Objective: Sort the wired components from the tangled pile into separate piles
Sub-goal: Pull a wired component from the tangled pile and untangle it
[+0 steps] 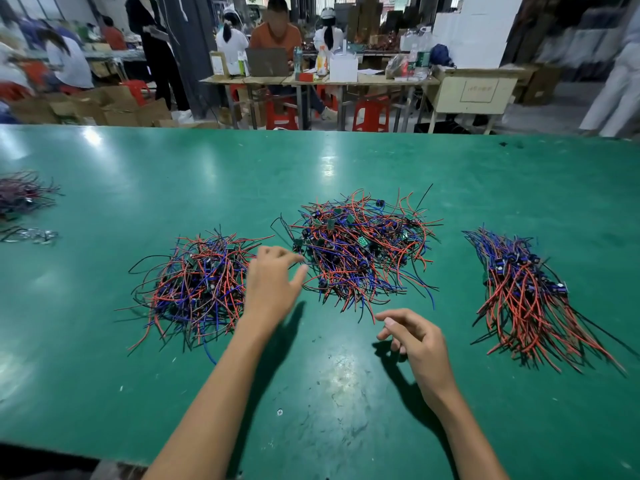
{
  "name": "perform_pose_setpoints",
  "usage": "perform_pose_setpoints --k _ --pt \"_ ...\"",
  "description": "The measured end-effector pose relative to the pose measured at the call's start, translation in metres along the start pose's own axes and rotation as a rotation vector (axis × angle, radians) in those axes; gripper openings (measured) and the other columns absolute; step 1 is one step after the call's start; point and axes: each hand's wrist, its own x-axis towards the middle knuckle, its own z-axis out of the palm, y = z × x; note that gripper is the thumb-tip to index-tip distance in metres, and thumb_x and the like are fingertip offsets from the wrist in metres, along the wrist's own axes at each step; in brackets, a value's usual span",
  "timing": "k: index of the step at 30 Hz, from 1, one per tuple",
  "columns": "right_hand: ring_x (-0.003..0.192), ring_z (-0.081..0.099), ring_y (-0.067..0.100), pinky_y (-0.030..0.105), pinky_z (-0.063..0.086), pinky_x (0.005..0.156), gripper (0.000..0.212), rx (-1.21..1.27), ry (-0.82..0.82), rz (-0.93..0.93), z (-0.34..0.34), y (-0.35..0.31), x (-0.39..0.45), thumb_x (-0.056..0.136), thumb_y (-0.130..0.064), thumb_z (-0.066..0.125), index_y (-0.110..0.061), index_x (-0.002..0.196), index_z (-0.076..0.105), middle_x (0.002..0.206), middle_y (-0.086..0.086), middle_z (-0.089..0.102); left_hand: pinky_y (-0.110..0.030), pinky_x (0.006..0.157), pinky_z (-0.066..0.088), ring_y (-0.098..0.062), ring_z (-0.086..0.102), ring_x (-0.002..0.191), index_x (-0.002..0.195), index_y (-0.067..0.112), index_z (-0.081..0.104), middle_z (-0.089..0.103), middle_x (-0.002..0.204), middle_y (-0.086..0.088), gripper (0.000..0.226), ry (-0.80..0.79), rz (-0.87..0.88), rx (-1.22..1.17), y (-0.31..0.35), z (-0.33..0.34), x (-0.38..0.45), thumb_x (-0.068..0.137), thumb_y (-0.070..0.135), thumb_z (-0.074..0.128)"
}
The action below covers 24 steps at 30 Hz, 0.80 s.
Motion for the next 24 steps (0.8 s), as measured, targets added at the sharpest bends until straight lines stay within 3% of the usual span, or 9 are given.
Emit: perform_pose_setpoints --k 3,6,9,13,16,20,22,24 --pt "0.059 0.060 0.002 0.013 0.042 0.055 0.017 -0.009 0.008 -0.002 0.001 0.000 -0.002 0.096 -0.002 0.064 -0.011 0.092 0.078 0.069 0.008 0.070 -0.037 0.099 0.016 -0.014 0.040 0.121 0.115 0.029 0.071 0.062 0.120 0.009 0.034 -0.147 -0.036 0.137 0.019 0.027 -0.011 0.097 0.052 0.054" --pt "0.058 0.060 0.001 0.012 0.042 0.055 0.018 -0.015 0.016 -0.004 0.000 0.001 -0.001 0.095 -0.002 0.064 -0.011 0.091 0.078 0.069 0.007 0.070 -0.035 0.094 0.017 -0.013 0.044 0.112 0.099 0.031 0.073 0.066 0.108 0.013 0.021 -0.036 -0.084 0.045 0.032 0.038 -0.030 0.098 0.045 0.058" --pt "0.056 0.061 0.002 0.013 0.044 0.054 0.021 -0.048 0.039 0.002 0.002 0.004 0.002 0.098 -0.006 0.063 -0.015 0.089 0.079 0.068 0.010 0.069 -0.028 0.087 0.018 -0.006 0.051 0.096 0.097 0.030 0.073 0.070 0.099 0.016 0.012 0.048 0.005 -0.173 0.040 0.043 -0.053 0.096 0.038 0.064" --pt "0.065 0.068 0.011 0.031 0.053 0.067 0.027 -0.188 0.089 0.033 0.008 0.011 0.007 0.104 -0.030 0.055 -0.029 0.092 0.079 0.069 0.005 0.072 -0.024 0.084 0.041 -0.001 0.058 0.086 0.102 0.027 0.076 0.072 0.096 0.016 0.011 -0.031 0.055 -0.432 0.047 0.045 -0.078 0.093 0.032 0.071" --pt "0.074 0.071 0.015 0.044 0.056 0.078 0.030 -0.253 0.088 0.037 0.008 0.014 0.009 0.104 -0.045 0.051 -0.035 0.095 0.077 0.072 0.000 0.074 -0.024 0.074 0.053 -0.002 0.064 0.080 0.099 0.024 0.080 0.074 0.088 0.017 0.011 -0.081 0.056 -0.564 0.049 0.043 -0.085 0.088 0.026 0.078" --pt "0.068 0.063 0.001 0.041 0.055 0.078 0.044 -0.272 0.077 0.056 0.011 0.010 0.010 0.092 -0.068 0.047 -0.034 0.086 0.075 0.077 -0.012 0.075 -0.040 0.063 0.059 -0.015 0.069 0.066 0.091 0.028 0.083 0.077 0.077 0.005 0.007 -0.287 -0.077 -0.870 0.056 0.040 -0.089 0.084 0.026 0.081" --pt "0.065 0.059 -0.002 0.040 0.053 0.076 0.037 -0.278 0.087 0.049 0.012 0.009 0.011 0.096 -0.058 0.055 -0.030 0.083 0.075 0.079 -0.014 0.075 -0.031 0.053 0.051 -0.013 0.059 0.057 0.089 0.024 0.083 0.075 0.072 -0.007 0.006 -0.395 -0.119 -0.988 0.058 0.040 -0.093 0.083 0.024 0.082" --pt "0.063 0.062 0.002 0.037 0.052 0.069 0.024 -0.226 0.075 0.050 0.013 0.008 0.010 0.098 -0.039 0.065 -0.024 0.085 0.078 0.073 -0.005 0.074 -0.022 0.051 0.037 -0.011 0.048 0.055 0.084 0.020 0.083 0.070 0.066 -0.013 0.003 -0.474 -0.096 -1.016 0.056 0.039 -0.098 0.081 0.019 0.084"
